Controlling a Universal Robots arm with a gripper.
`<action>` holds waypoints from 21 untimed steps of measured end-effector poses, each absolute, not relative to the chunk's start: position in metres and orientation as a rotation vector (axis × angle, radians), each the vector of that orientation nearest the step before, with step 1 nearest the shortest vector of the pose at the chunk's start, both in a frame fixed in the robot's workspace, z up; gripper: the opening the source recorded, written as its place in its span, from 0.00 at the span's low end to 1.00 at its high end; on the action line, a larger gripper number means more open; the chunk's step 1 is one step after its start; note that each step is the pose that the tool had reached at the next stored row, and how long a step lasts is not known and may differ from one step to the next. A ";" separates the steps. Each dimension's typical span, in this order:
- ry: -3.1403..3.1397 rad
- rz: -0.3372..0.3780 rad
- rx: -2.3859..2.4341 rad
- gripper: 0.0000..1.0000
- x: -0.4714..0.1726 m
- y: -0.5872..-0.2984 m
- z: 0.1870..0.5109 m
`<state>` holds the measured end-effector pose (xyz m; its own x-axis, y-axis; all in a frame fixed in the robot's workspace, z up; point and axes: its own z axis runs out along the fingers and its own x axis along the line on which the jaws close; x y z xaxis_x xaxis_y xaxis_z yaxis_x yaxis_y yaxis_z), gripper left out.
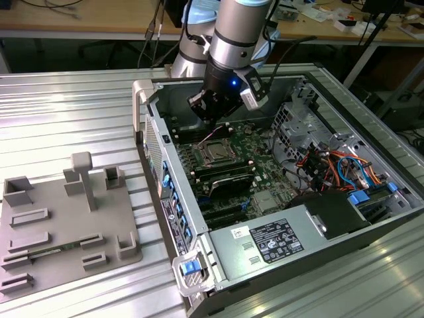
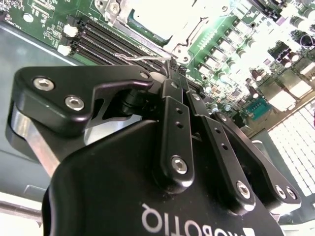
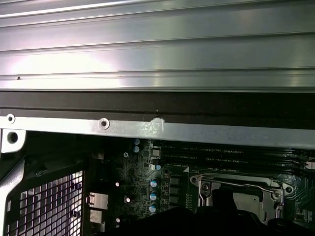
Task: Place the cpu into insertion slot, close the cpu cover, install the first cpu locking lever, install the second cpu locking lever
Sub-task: 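Install the first cpu locking lever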
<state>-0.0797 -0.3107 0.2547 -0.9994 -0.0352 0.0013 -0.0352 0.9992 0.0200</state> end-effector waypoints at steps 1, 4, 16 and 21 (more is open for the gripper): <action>-3.139 -0.031 0.055 0.11 -0.079 -0.311 0.255; -3.139 -0.031 0.055 0.11 -0.079 -0.311 0.254; -3.139 -0.033 0.061 0.11 -0.078 -0.310 0.252; -3.139 -0.033 0.072 0.11 -0.074 -0.309 0.250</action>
